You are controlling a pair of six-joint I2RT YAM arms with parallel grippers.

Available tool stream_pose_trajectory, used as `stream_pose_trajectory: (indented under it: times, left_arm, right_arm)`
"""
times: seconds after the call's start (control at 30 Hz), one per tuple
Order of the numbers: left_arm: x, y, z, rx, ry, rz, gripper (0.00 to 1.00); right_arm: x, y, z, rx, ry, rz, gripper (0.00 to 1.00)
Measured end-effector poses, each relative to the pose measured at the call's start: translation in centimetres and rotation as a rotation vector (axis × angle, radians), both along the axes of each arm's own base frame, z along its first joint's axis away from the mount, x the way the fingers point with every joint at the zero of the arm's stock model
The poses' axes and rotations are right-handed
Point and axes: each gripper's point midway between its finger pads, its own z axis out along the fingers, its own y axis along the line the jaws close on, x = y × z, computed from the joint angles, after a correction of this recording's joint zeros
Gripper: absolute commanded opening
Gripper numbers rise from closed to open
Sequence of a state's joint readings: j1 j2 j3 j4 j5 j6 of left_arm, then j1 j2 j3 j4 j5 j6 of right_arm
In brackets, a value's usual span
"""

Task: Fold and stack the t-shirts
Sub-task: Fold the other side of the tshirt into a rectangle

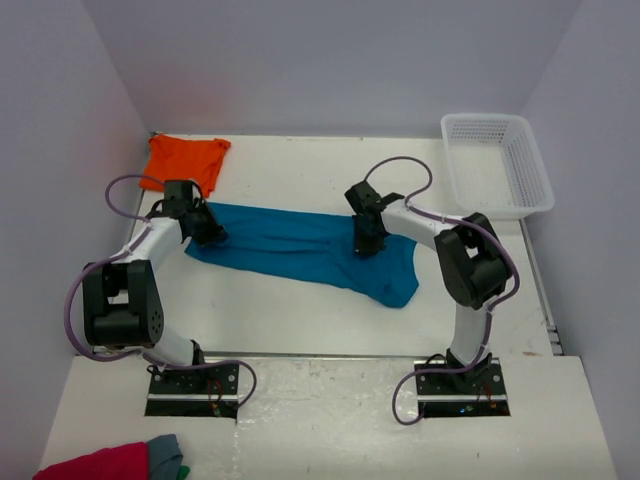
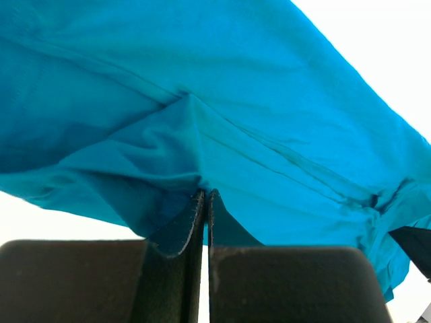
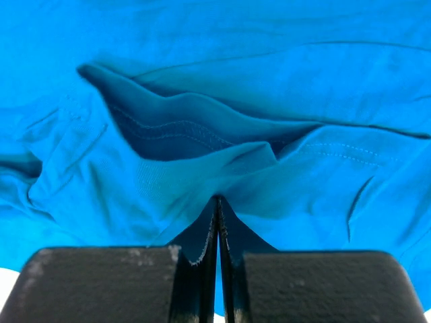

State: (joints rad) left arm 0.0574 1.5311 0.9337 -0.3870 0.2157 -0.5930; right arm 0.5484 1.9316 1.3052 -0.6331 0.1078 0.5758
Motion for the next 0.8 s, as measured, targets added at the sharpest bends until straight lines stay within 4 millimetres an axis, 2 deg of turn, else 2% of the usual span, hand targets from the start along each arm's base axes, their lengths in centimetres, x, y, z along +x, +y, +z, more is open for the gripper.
stream_pose_trajectory:
  times: [0.27,0.37,0.43,0.47,0.57,0.7,0.8]
  left_arm:
    - [0.0,0.1,-0.3,0.003,0.007,0.0,0.0]
    - [0.0,0.1,-0.3,0.004,0.009,0.0,0.0]
    - [0.0,0.1,-0.3,0.004,0.009,0.0,0.0]
    - [0.0,0.1,-0.3,0.004,0.009,0.0,0.0]
    - [0.0,0.1,-0.3,0.004,0.008,0.0,0.0]
    - [0.0,0.1,-0.3,0.004,0.008,0.0,0.0]
    - [0.0,0.1,-0.3,0.005,0.009,-0.002,0.0]
  right_arm:
    - [-2.1,4.3,0.0,0.028,-0.005,0.096,0.0]
    - [-2.6,4.9,0.0,0.01,-0.016,0.108,0.01]
    - [-2.5,4.7,0.2,-0.013,-0.032,0.096,0.09]
    - [-2.4,4.3,0.3,-0.032,-0.043,0.083,0.17]
    - [-2.2,3.1,1.4,-0.071,-0.075,0.046,0.25]
    - [-1.9,1.6,3.6,-0.101,-0.128,-0.008,0.49]
    - [-1.7,0.8,4.1,-0.114,-0.142,-0.043,0.49]
